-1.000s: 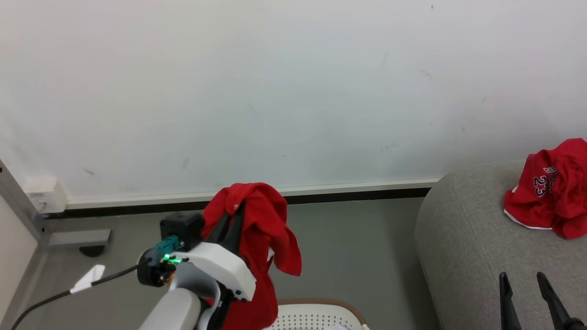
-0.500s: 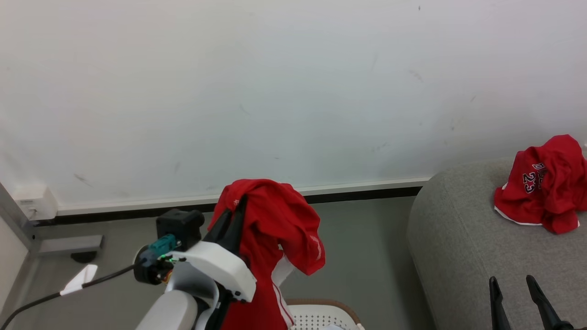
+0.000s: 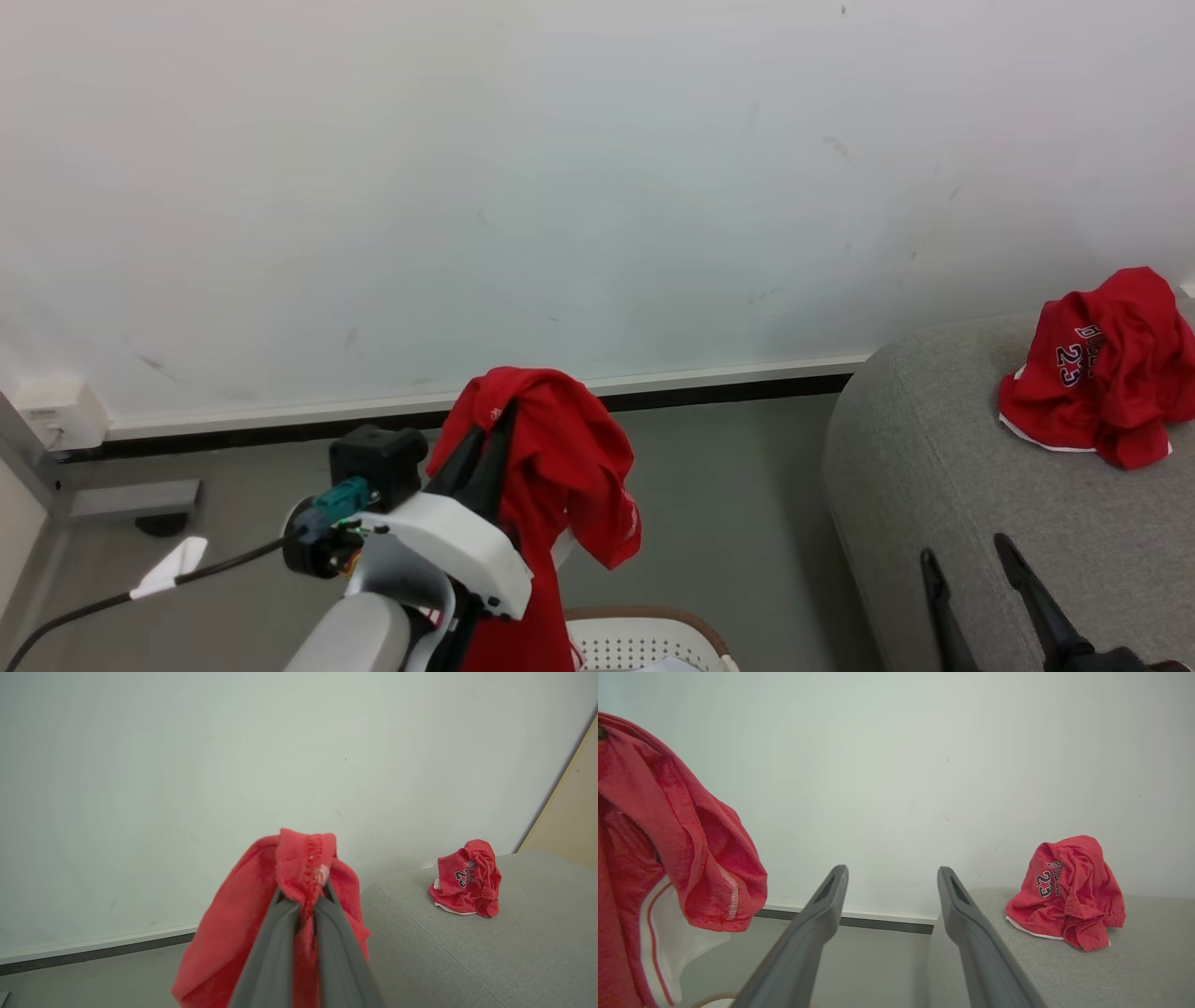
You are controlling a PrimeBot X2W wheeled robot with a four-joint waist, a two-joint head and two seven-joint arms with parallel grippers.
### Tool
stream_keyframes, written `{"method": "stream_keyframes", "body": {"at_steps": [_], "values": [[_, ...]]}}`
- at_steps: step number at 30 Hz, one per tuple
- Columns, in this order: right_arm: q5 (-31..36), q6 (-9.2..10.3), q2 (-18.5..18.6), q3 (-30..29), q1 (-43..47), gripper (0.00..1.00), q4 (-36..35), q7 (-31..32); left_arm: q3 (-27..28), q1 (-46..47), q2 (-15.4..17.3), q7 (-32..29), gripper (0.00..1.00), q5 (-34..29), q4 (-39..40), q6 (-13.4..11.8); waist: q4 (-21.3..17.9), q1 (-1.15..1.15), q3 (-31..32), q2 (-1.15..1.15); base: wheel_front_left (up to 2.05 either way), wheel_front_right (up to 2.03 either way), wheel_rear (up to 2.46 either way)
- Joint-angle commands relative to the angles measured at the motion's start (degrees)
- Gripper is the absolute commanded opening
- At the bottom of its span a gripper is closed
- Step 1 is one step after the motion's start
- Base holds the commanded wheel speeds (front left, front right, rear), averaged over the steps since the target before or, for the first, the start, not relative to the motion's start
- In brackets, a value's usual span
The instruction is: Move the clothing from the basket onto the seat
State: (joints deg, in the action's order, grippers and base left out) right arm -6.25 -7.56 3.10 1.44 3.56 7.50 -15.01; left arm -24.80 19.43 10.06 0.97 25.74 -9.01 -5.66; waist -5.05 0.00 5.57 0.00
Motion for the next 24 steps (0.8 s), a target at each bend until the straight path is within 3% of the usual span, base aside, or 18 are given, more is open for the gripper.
{"method": "stream_keyframes", "body": {"at_steps": [1,13,24], "values": [[-0.46,0.15,1.27,2.14,-1.06,1.00,-0.66,-0.09,-0.16,-0.06,0.46,-0.22,0.00,0.06,0.40,-0.04,-0.03,0.00,-0.01,0.00,0.00,0.00,0.00],[-9.59,0.15,12.85,28.88,-12.50,1.00,0.57,1.55,-1.92,0.17,-0.53,-0.79,0.00,0.27,1.83,0.13,0.11,0.00,-0.27,0.00,0.00,0.00,0.00],[-16.23,0.15,10.93,46.84,-29.05,1.00,10.61,2.14,-4.76,1.51,-1.64,-2.25,0.00,-0.15,3.48,0.96,1.28,0.00,-0.55,0.00,0.00,0.00,0.00]]}}
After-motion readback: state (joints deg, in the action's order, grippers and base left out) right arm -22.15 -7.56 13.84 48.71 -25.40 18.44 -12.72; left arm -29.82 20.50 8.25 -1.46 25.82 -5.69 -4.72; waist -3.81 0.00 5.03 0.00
